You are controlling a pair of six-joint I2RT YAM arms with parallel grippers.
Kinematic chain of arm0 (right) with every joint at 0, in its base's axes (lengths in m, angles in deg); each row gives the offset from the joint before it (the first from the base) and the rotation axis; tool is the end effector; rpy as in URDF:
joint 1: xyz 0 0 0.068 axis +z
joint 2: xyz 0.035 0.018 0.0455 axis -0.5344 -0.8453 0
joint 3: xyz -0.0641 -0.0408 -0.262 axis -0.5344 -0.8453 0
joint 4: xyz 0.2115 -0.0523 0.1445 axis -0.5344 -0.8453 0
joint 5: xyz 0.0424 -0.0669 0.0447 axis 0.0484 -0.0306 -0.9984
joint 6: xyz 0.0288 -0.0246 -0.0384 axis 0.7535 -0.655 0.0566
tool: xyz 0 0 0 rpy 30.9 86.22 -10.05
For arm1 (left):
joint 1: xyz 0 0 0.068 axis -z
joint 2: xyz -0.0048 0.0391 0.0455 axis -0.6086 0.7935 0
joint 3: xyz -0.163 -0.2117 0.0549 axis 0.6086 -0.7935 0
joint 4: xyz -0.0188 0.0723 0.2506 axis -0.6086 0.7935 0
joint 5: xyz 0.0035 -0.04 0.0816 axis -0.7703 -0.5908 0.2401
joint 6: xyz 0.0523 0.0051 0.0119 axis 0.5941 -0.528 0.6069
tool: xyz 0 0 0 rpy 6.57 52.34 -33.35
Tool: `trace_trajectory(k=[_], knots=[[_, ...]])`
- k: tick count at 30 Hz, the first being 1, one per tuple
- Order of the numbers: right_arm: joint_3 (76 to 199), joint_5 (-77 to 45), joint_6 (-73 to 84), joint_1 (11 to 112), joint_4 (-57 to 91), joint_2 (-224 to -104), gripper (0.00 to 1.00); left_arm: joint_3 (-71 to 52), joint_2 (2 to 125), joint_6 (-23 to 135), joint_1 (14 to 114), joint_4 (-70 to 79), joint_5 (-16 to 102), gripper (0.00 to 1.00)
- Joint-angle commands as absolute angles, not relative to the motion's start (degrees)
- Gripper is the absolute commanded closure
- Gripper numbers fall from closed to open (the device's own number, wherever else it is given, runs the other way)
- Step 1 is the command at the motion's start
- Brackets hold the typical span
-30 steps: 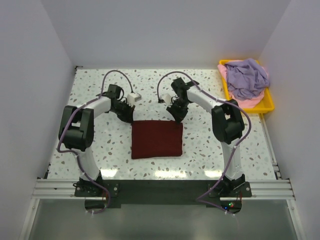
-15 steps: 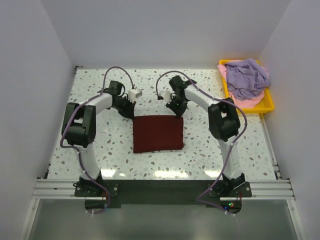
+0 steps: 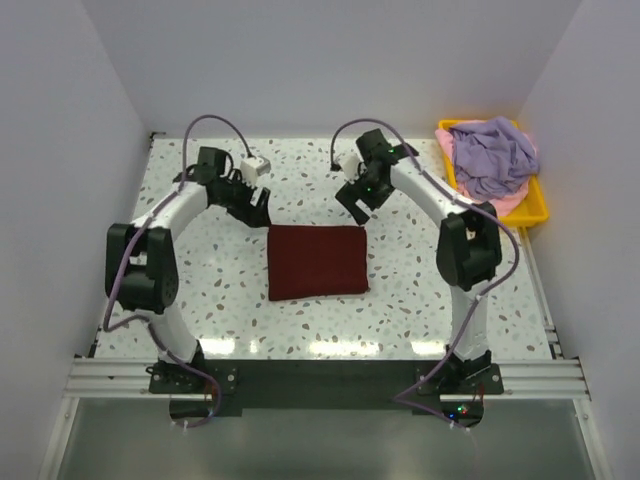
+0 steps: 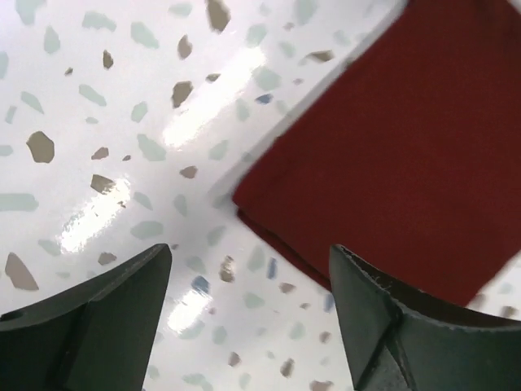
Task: Fold and stack the t-shirts
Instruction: Fold the tshirt
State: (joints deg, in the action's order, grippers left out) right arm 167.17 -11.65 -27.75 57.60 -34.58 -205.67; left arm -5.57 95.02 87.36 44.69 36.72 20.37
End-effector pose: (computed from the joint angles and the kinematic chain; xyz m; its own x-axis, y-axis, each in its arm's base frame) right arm 0.4081 0.1950 0.2172 -0.5644 -0.7562 -0.3311 -0.7730 0.6249 -0.1096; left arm 0.3834 -0.0668 0.1996 -0.6962 0.3835 -0.6068 0.6291 0.7330 -0.2587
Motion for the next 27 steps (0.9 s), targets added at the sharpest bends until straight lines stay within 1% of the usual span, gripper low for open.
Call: trace_trajectory(k=[1, 2, 3, 5, 6, 7, 8, 10, 11, 13, 14, 16, 17, 19, 20, 23, 24, 27], knots=[[166.20, -23.07, -21.69, 57.35, -39.22, -190.30, 0.06, -8.31, 80.31, 84.61, 44.34, 37.16, 10.11, 0.15], [165.05, -26.23, -19.92, 57.52, -39.74, -188.96, 0.04, -11.11, 76.46, 82.34, 44.60, 37.16, 8.17, 0.05], [163.82, -34.27, -18.16, 57.61, -40.97, -187.99, 0.03, -12.88, 74.85, 81.09, 44.95, 37.07, 4.41, 0.01], [158.11, -41.09, -12.28, 58.57, -40.11, -185.53, 0.01, -17.96, 71.34, 77.94, 47.32, 36.98, -0.69, 0.00], [155.65, -47.38, -10.17, 59.10, -38.88, -184.82, 0.01, -19.65, 70.45, 76.70, 48.46, 36.89, -2.12, 0.00], [150.76, -50.14, -6.15, 59.72, -37.30, -183.86, 0.01, -21.40, 69.83, 75.30, 50.65, 35.15, -3.87, 0.00], [148.36, -53.04, -3.93, 61.20, -33.37, -183.33, 0.01, -25.25, 68.78, 71.11, 51.71, 33.40, -8.15, 0.00], [143.09, -58.23, 0.46, 62.88, -29.48, -182.80, 0.01, -29.48, 68.60, 65.12, 55.04, 28.83, -12.40, 0.00], [142.02, -58.95, 0.83, 64.36, -28.33, -182.80, 0.01, -33.60, 68.51, 59.69, 55.93, 22.28, -13.72, 0.00], [139.21, -61.32, 1.27, 65.17, -26.48, -183.58, 0.01, -35.65, 69.12, 58.41, 56.64, 18.63, -14.09, 0.00], [138.32, -62.20, 1.28, 65.17, -25.69, -184.98, 0.01, -36.62, 71.65, 57.80, 56.82, 18.44, -14.35, 0.00], [137.00, -62.57, -1.07, 65.08, -26.56, -187.44, 0.02, -37.15, 75.35, 57.79, 56.82, 18.61, -14.35, 0.00], [136.74, -62.74, -1.97, 64.82, -27.52, -190.67, 0.01, -37.15, 79.11, 59.18, 56.73, 19.22, -13.04, 0.00], [135.77, -62.57, -4.78, 64.12, -27.71, -193.51, 0.01, -35.84, 83.34, 62.08, 56.56, 22.89, -11.54, 0.00], [135.16, -62.65, -4.96, 62.99, -27.01, -195.08, 0.01, -35.31, 87.63, 64.19, 56.30, 24.14, -9.88, 0.00], [133.04, -61.69, -6.80, 59.74, -27.44, -199.57, 0.02, -34.34, 93.88, 65.09, 53.93, 25.91, -6.98, 0.00], [132.78, -61.16, -7.68, 59.03, -28.14, -201.50, 0.03, -34.34, 94.69, 65.17, 53.31, 26.08, -6.62, 0.00], [131.55, -59.49, -11.46, 57.44, -30.52, -201.70, 0.04, -33.99, 94.97, 66.22, 49.98, 27.31, -5.03, 0.00]])
